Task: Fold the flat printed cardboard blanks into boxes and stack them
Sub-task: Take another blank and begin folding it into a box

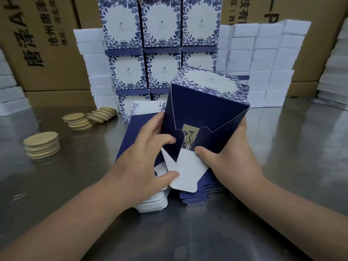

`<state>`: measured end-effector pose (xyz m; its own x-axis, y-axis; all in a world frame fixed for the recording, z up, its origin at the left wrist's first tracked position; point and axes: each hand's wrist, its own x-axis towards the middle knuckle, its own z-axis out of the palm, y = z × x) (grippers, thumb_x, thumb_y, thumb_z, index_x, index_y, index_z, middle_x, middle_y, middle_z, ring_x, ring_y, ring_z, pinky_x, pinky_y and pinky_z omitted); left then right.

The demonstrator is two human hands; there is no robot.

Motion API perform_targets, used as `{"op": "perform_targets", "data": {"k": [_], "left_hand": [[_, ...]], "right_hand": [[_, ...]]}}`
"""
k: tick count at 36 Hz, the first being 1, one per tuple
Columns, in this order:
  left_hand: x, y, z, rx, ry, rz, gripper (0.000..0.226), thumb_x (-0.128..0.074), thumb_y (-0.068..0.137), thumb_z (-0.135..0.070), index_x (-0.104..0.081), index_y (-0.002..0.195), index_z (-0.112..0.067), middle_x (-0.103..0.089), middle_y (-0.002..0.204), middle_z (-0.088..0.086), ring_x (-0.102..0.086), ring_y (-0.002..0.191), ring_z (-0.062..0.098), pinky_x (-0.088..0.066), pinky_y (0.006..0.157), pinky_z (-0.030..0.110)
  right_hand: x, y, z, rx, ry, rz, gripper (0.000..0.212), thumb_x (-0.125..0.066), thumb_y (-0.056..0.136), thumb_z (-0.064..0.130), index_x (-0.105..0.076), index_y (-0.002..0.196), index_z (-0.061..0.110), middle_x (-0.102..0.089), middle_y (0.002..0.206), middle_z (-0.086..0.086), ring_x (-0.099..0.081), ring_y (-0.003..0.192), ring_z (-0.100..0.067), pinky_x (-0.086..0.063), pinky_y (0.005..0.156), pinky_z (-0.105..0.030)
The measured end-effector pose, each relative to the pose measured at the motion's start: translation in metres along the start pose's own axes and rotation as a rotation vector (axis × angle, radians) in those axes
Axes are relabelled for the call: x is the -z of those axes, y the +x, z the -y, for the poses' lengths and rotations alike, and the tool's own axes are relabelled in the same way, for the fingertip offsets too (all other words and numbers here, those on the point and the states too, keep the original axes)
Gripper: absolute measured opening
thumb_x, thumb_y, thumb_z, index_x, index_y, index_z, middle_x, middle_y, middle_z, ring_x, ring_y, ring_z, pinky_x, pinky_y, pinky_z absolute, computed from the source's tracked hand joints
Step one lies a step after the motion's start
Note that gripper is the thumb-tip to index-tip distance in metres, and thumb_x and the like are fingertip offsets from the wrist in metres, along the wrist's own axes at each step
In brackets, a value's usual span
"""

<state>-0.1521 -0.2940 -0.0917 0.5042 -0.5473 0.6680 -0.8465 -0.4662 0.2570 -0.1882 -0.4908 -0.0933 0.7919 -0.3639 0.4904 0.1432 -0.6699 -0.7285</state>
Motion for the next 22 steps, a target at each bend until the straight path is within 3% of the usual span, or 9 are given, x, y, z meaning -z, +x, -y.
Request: {"op": "perform_targets", "data": {"k": [2, 5, 9, 14, 19, 22], "left_hand": [[-0.002, 0.000, 0.002, -0.005, 0.029, -0.001, 0.065, -0.082, 0.065, -0.016, -0.051, 0.120, -0.030, 0.005, 0.146, -0.032, -0.009, 0.130, -0.023, -0.020, 0.094, -0.006], [-0.003, 0.000, 0.001, 0.023, 0.078, -0.014, 0.062, -0.081, 0.068, -0.017, -0.057, 0.125, -0.019, 0.004, 0.151, -0.019, -0.018, 0.137, -0.004, -0.025, 0.104, 0.020], [0.002, 0.002, -0.005, 0.049, 0.101, -0.007, 0.050, -0.068, 0.076, -0.020, -0.059, 0.125, -0.012, -0.009, 0.155, 0.006, -0.036, 0.133, 0.019, -0.035, 0.101, 0.035], [0.013, 0.004, -0.009, 0.022, 0.093, -0.016, 0.044, -0.055, 0.074, -0.016, -0.065, 0.117, -0.009, -0.023, 0.151, 0.012, -0.048, 0.113, 0.017, -0.044, 0.090, 0.037], [0.012, 0.004, -0.009, -0.037, 0.102, -0.017, 0.054, -0.054, 0.072, -0.028, -0.061, 0.122, -0.009, -0.020, 0.151, 0.015, -0.038, 0.129, 0.019, -0.039, 0.100, 0.040], [0.008, 0.004, -0.008, -0.027, 0.127, -0.036, 0.059, -0.067, 0.067, -0.025, -0.060, 0.122, -0.008, -0.017, 0.149, 0.015, -0.034, 0.132, 0.023, -0.035, 0.102, 0.042]], "right_hand": [[-0.001, -0.001, 0.001, 0.015, -0.028, 0.016, 0.105, -0.075, 0.069, 0.040, -0.001, 0.144, 0.039, -0.043, 0.140, 0.016, -0.053, 0.118, -0.017, -0.045, 0.094, -0.040], [0.000, -0.002, 0.001, 0.061, -0.055, 0.034, 0.103, -0.072, 0.073, 0.038, 0.003, 0.144, 0.039, -0.037, 0.145, 0.017, -0.052, 0.120, -0.014, -0.045, 0.092, -0.038], [0.002, -0.003, 0.003, 0.111, -0.046, 0.058, 0.093, -0.064, 0.084, 0.029, 0.004, 0.146, 0.039, -0.033, 0.147, 0.018, -0.051, 0.120, -0.011, -0.046, 0.094, -0.039], [0.005, -0.004, 0.002, 0.118, -0.043, 0.044, 0.087, -0.056, 0.090, 0.026, 0.009, 0.147, 0.040, -0.036, 0.144, 0.022, -0.054, 0.112, -0.015, -0.045, 0.089, -0.035], [0.005, -0.003, 0.001, 0.129, -0.008, 0.014, 0.084, -0.054, 0.091, 0.024, 0.006, 0.146, 0.044, -0.047, 0.137, 0.020, -0.058, 0.106, -0.017, -0.047, 0.091, -0.041], [0.005, -0.003, 0.000, 0.145, 0.026, 0.042, 0.084, -0.054, 0.089, 0.025, 0.004, 0.146, 0.044, -0.048, 0.136, 0.020, -0.059, 0.107, -0.017, -0.047, 0.092, -0.046]]}}
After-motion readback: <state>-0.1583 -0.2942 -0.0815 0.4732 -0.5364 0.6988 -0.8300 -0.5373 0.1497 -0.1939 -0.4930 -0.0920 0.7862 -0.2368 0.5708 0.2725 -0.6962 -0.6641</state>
